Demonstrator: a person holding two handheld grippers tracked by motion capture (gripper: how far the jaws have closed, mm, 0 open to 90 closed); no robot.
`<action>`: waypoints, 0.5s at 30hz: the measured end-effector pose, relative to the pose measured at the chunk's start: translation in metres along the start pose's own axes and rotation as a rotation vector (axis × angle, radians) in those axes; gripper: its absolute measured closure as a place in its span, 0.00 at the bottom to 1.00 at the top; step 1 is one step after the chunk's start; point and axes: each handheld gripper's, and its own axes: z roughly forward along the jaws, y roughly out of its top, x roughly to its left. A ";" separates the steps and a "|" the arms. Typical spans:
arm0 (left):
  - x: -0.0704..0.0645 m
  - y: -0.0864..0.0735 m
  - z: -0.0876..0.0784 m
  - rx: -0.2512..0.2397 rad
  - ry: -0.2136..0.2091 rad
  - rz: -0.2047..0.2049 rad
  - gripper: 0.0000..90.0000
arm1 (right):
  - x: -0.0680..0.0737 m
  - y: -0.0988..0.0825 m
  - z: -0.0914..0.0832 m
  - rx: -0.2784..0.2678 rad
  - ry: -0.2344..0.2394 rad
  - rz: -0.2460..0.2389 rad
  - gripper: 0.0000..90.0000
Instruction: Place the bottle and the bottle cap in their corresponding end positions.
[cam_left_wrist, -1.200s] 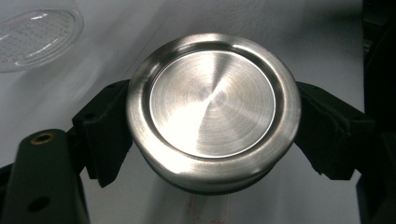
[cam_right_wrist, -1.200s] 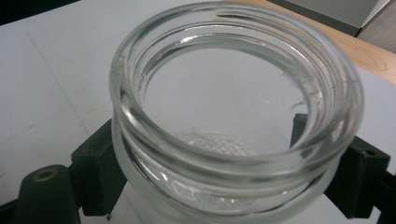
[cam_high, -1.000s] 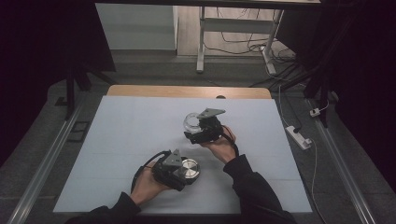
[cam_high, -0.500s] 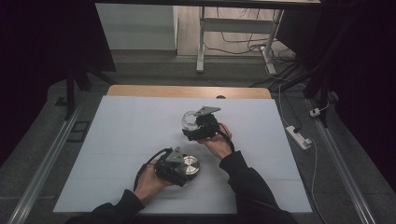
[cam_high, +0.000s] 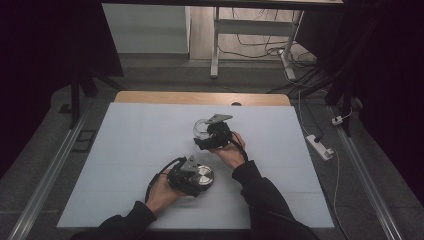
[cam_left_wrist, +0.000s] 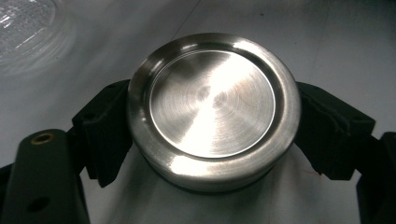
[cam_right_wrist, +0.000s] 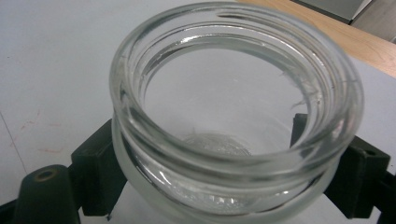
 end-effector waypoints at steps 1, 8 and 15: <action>0.000 0.000 0.001 0.005 0.000 0.000 0.21 | 0.000 0.000 0.000 0.000 0.000 -0.002 0.16; 0.001 0.002 0.003 0.035 0.006 -0.004 0.21 | 0.003 -0.004 0.006 0.018 0.004 -0.020 0.16; 0.003 0.002 0.004 0.047 -0.006 -0.007 0.21 | 0.001 -0.005 0.006 0.019 0.016 -0.009 0.16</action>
